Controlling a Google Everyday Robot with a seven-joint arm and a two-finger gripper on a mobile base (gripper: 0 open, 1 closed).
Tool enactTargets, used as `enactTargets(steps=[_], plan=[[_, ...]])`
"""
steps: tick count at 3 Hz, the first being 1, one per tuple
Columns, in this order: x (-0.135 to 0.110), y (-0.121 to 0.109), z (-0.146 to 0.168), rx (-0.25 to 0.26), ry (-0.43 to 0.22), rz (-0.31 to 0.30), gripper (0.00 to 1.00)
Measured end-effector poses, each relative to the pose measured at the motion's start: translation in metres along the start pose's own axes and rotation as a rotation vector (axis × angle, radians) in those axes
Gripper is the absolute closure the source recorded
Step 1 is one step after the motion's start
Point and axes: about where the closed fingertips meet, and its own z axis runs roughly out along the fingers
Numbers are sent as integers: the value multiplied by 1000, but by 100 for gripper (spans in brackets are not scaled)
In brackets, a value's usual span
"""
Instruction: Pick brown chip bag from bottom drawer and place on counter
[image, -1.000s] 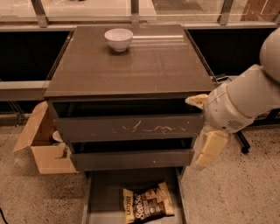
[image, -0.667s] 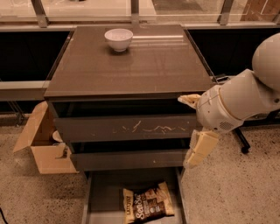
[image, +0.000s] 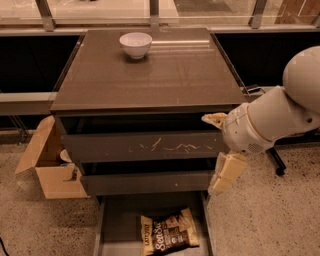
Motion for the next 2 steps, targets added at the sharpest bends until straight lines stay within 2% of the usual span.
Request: enactTargets(steps=[1, 2], plan=[[26, 11, 44, -29, 3, -24, 0], [56, 30, 106, -54, -4, -46, 0]])
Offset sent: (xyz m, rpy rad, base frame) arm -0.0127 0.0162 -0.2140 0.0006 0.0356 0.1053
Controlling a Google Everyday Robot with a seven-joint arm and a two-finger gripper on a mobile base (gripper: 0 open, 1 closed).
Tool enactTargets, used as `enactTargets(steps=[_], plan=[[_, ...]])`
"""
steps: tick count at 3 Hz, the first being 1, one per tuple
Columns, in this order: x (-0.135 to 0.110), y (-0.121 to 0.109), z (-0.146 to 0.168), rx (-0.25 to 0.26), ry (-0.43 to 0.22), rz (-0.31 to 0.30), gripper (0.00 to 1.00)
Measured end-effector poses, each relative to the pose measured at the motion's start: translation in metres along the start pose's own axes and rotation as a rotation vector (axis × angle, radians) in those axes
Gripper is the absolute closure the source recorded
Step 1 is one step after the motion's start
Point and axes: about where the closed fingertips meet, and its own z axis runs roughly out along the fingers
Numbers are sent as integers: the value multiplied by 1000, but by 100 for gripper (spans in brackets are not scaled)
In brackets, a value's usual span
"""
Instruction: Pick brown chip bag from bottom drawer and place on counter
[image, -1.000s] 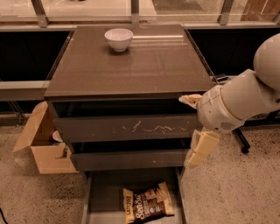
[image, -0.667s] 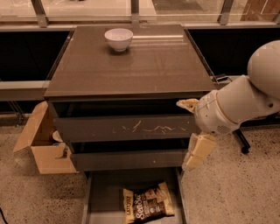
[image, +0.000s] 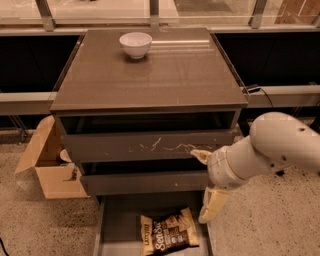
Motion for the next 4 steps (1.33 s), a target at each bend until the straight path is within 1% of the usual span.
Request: enactTargets(steps=[1, 2, 3, 4], plan=[[25, 18, 66, -43, 2, -18, 0], [58, 36, 153, -110, 2, -10, 0], [61, 36, 159, -114, 6, -10, 0], [73, 36, 186, -129, 25, -11, 0]])
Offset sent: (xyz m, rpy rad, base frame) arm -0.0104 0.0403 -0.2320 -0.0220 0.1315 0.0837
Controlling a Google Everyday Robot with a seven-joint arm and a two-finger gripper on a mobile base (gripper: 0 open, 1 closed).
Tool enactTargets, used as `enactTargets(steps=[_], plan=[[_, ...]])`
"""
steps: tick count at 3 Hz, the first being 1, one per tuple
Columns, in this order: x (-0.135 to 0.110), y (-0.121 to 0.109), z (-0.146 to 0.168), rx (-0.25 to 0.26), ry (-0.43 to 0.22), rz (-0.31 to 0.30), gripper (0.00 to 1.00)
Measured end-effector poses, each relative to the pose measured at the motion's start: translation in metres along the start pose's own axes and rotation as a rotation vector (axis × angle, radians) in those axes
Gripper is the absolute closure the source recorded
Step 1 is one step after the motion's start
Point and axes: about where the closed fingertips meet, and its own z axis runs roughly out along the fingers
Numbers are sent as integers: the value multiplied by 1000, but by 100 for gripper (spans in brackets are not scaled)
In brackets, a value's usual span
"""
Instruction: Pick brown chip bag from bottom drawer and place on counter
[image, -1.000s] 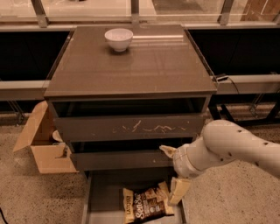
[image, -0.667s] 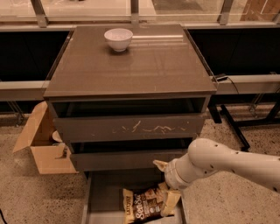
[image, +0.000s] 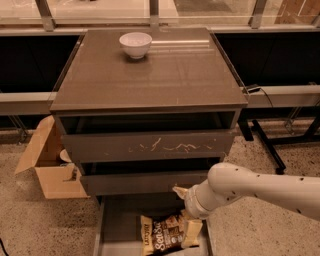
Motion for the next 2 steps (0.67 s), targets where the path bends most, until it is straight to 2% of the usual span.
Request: enactTargets(steps=[1, 2], plan=[[23, -18, 49, -8, -4, -48, 0], [51, -26, 116, -53, -30, -83, 0]])
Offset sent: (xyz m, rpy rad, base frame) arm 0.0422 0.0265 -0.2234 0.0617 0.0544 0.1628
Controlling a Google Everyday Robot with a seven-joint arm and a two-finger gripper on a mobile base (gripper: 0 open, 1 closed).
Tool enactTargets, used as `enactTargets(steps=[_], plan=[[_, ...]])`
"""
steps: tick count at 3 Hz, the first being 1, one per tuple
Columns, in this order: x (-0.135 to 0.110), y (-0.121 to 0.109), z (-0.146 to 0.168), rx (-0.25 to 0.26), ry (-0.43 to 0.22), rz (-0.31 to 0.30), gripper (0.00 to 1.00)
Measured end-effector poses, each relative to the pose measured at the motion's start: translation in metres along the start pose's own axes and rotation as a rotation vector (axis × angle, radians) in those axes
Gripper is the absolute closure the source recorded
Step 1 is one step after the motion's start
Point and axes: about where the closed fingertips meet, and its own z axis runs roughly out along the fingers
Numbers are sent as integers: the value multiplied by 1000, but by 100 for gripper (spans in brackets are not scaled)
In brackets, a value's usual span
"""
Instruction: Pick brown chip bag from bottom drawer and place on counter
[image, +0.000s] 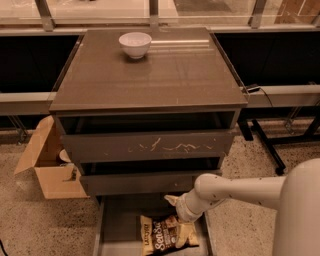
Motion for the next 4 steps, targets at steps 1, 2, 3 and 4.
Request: enactTargets(steps=[1, 2, 3, 4], plan=[[32, 3, 70, -48, -20, 3, 0], [50, 6, 106, -68, -26, 17, 0], [73, 2, 135, -63, -51, 44, 0], [93, -5, 158, -56, -89, 72, 0]])
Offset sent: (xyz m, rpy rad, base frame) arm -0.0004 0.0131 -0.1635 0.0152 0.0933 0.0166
